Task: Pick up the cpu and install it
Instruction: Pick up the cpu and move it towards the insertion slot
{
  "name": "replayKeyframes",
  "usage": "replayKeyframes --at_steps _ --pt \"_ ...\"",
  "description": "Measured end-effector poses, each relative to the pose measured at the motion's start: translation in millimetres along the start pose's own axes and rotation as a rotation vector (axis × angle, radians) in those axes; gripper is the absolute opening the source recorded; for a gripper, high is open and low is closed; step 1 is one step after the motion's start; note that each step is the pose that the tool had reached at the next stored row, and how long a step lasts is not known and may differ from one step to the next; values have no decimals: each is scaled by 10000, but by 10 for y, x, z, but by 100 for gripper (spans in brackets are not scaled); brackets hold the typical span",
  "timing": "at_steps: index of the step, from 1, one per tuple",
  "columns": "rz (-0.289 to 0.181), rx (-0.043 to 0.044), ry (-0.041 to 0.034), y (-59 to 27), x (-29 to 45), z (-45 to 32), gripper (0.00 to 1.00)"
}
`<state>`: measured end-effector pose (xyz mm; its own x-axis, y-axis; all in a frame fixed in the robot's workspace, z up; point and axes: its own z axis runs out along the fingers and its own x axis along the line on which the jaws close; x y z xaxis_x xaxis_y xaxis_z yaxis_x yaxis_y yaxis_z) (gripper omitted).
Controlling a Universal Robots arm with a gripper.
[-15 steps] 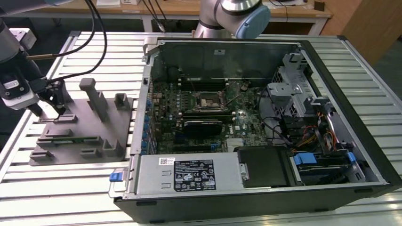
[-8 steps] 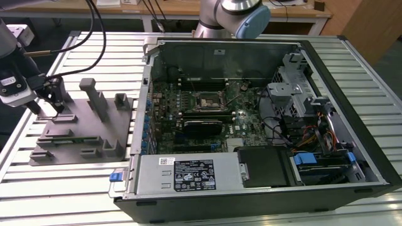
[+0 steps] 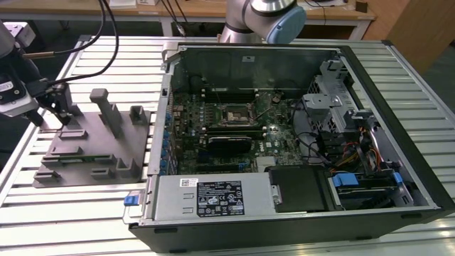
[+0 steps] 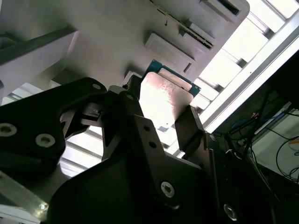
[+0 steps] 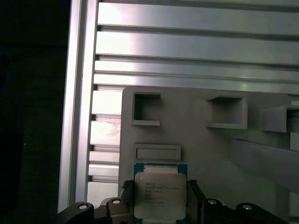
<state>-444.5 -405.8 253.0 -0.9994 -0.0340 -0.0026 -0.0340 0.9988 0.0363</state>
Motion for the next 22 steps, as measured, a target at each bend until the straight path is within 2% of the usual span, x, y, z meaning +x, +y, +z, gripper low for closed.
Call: replayKeyframes --at_steps 6,22 --pt "0 -1 -1 2 0 -59 54" --pt "0 -1 -1 12 -1 -317 54"
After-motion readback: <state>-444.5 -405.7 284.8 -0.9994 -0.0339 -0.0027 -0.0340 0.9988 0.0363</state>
